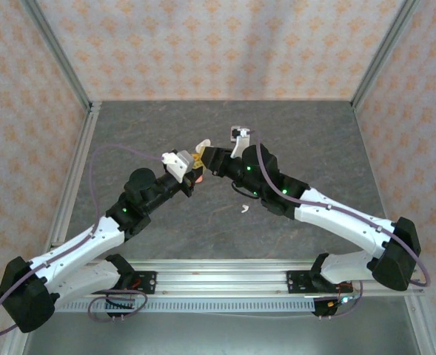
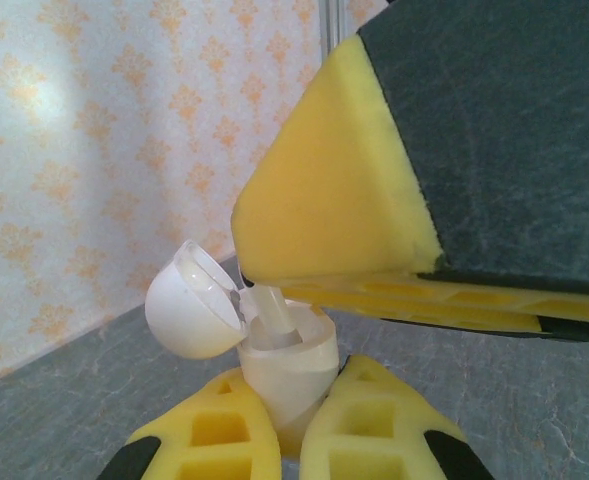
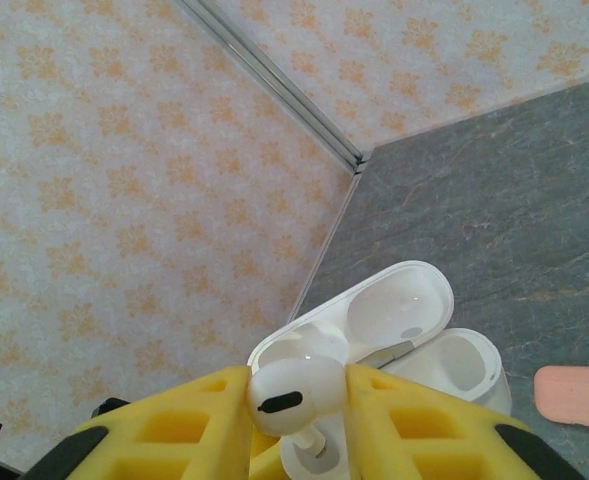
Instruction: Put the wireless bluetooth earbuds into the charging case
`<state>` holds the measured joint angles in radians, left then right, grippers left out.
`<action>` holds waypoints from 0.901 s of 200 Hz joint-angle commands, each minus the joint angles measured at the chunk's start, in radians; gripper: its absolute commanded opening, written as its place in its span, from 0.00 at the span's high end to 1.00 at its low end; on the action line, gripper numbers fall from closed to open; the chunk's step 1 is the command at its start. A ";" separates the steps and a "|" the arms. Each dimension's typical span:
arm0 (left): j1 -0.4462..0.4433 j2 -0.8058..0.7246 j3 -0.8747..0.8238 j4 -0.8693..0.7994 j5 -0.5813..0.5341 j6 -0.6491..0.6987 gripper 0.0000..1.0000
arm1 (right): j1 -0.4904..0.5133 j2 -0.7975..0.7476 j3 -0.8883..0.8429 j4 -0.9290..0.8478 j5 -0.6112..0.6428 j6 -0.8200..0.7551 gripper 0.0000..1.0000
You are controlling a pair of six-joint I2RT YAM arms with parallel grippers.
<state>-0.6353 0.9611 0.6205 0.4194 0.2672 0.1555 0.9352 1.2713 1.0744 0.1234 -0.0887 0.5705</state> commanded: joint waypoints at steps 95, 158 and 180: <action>-0.007 0.001 0.027 0.135 -0.077 -0.028 1.00 | 0.017 -0.011 -0.058 0.124 -0.016 0.065 0.71; -0.007 0.005 0.032 0.163 -0.099 -0.030 1.00 | 0.037 0.000 -0.074 0.061 0.031 0.055 0.71; -0.008 0.002 0.030 0.159 -0.103 -0.029 1.00 | 0.038 0.000 -0.060 0.023 0.043 0.046 0.71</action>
<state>-0.6353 0.9733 0.6205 0.4610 0.2001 0.1352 0.9535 1.2709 1.0225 0.2455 -0.0540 0.6167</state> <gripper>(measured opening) 0.069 0.286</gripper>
